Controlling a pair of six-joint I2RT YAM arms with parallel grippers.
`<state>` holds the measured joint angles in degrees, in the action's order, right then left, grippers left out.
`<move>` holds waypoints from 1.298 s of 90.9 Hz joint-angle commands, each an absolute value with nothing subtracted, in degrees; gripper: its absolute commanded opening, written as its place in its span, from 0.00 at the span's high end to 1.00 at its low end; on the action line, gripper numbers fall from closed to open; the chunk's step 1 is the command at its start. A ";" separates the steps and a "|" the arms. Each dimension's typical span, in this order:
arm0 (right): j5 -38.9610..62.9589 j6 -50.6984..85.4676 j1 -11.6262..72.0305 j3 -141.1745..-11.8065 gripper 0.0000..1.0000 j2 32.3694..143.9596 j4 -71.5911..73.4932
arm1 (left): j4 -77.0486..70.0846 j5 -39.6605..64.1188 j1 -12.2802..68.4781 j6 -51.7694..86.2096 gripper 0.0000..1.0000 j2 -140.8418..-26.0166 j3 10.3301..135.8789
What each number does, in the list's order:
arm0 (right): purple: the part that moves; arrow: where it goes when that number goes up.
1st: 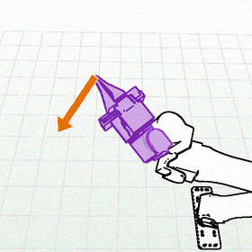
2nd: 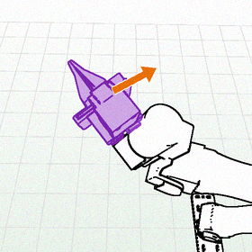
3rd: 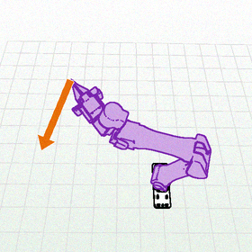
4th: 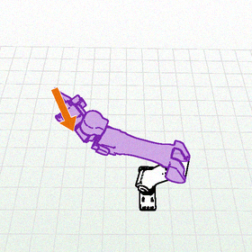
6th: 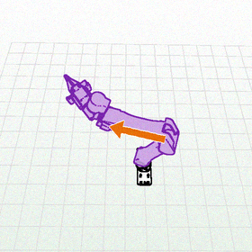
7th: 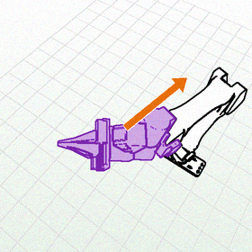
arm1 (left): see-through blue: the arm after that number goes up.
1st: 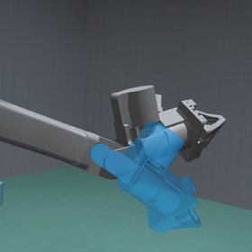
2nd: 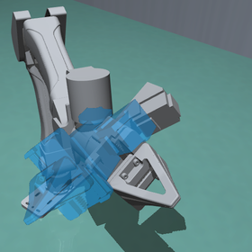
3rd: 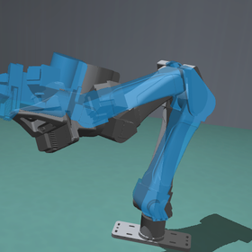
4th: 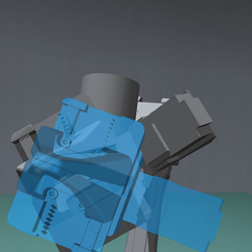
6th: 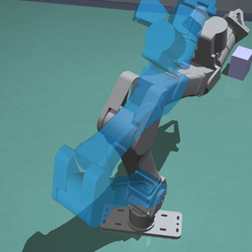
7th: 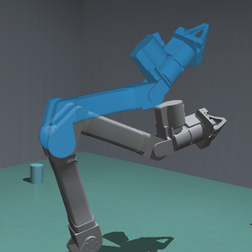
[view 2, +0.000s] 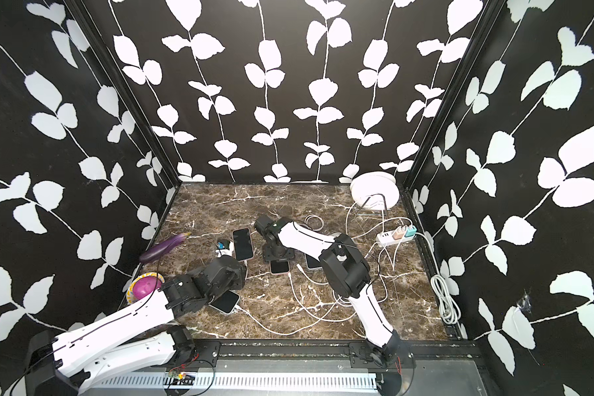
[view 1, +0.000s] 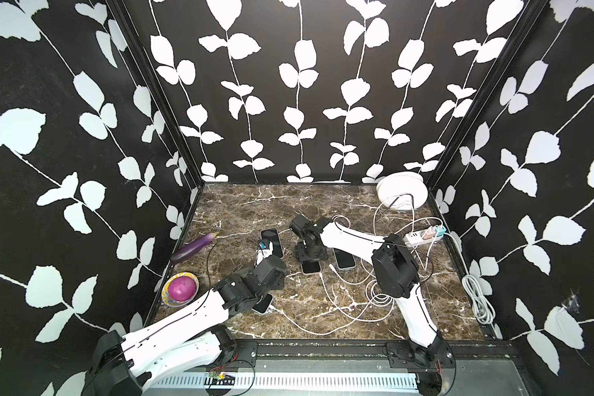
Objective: Unplug the charging cable from the phone
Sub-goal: Place the phone at the center of the board.
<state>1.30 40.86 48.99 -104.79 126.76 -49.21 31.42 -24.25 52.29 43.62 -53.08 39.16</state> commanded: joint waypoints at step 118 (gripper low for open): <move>-3.22 32.51 49.10 -124.78 0.14 134.10 -59.49 | 35.88 -23.01 49.10 48.70 0.37 -49.18 37.63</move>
<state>-3.95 35.09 47.42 -121.82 136.09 -58.65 34.57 -23.94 49.95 47.42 -49.82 38.85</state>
